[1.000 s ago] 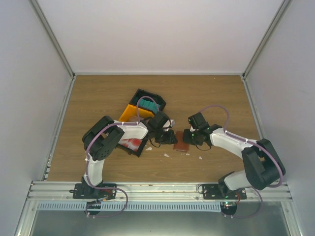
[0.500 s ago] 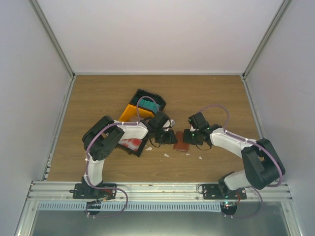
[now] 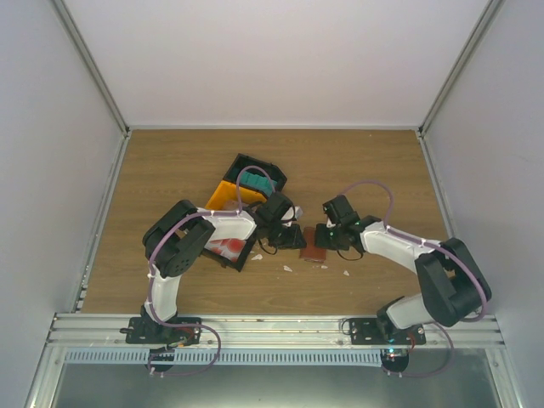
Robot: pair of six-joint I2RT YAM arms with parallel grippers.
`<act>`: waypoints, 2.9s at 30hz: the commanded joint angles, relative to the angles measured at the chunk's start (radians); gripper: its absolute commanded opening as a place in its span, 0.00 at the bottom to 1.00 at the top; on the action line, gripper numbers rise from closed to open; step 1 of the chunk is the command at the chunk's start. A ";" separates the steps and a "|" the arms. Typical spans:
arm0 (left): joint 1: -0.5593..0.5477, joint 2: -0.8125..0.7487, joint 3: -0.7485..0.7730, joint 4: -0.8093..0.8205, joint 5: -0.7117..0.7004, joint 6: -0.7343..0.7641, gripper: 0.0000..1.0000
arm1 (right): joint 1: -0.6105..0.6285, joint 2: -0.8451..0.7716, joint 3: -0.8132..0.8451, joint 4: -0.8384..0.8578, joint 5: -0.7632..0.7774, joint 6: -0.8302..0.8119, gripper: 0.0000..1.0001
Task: Put the credit cards into the card holder
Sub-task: Close the card holder at the center of the board.
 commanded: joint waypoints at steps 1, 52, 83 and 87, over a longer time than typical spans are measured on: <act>-0.005 0.089 -0.019 -0.091 -0.075 0.016 0.20 | 0.059 0.005 -0.095 -0.059 0.005 0.047 0.04; 0.001 0.117 0.015 -0.102 0.024 -0.007 0.24 | 0.440 -0.047 -0.387 0.293 0.565 0.308 0.05; 0.045 -0.079 -0.045 -0.070 0.049 0.054 0.43 | 0.254 -0.310 -0.091 -0.099 0.514 0.303 0.45; 0.043 -0.098 -0.081 -0.064 0.064 0.072 0.45 | 0.236 -0.353 -0.139 -0.155 0.372 0.390 0.51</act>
